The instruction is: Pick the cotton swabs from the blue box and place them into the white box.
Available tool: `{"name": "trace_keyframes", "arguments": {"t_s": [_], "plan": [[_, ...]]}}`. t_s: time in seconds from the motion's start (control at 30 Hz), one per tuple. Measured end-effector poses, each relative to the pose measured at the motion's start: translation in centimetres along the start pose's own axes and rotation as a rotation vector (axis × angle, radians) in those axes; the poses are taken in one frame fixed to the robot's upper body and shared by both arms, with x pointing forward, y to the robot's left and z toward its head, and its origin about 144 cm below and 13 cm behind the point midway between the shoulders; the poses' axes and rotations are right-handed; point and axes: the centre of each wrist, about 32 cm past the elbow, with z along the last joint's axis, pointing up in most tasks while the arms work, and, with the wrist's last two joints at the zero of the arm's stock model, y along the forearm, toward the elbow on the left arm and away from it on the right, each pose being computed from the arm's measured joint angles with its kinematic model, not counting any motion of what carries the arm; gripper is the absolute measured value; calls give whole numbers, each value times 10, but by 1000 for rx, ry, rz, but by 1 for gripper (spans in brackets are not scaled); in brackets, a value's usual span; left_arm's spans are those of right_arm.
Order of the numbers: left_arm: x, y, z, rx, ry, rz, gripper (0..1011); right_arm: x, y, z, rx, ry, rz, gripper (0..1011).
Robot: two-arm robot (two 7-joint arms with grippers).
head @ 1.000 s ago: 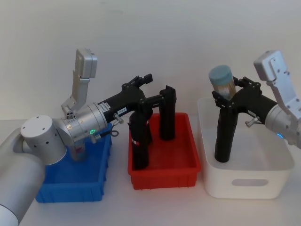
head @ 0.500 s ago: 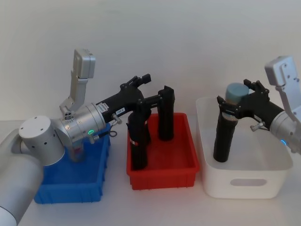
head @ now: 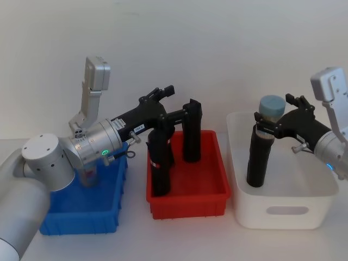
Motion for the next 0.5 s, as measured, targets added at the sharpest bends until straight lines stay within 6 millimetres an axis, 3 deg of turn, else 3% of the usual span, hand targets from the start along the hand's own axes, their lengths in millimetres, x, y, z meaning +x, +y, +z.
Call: {"name": "trace_keyframes", "arguments": {"t_s": [0.5], "plan": [[0, 0, 0, 0, 0, 0, 1004, 0, -1, -1, -1, 7, -7, 1001]]}}
